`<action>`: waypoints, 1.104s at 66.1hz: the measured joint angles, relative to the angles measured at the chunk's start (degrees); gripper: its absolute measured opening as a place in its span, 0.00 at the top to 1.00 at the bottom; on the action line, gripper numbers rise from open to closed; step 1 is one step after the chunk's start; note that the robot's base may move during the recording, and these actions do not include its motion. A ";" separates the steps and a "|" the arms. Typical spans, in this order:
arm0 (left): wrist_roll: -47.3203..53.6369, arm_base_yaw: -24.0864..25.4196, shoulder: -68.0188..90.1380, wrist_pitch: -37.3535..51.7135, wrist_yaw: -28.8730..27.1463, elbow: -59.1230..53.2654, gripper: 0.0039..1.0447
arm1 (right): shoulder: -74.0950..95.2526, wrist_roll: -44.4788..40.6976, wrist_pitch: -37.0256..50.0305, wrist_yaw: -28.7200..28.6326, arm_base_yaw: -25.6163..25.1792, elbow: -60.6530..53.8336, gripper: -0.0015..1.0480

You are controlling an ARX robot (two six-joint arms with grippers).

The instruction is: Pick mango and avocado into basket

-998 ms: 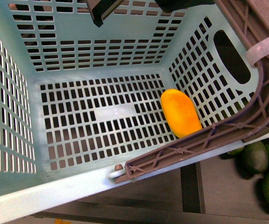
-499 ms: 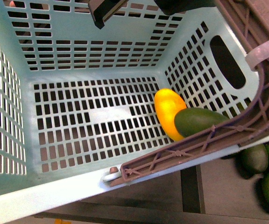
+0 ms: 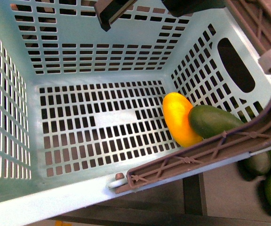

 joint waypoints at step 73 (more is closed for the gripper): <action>0.31 0.20 0.00 0.00 -0.28 0.00 0.87 | -36.94 -3.74 -6.69 -0.04 -0.35 -24.22 0.98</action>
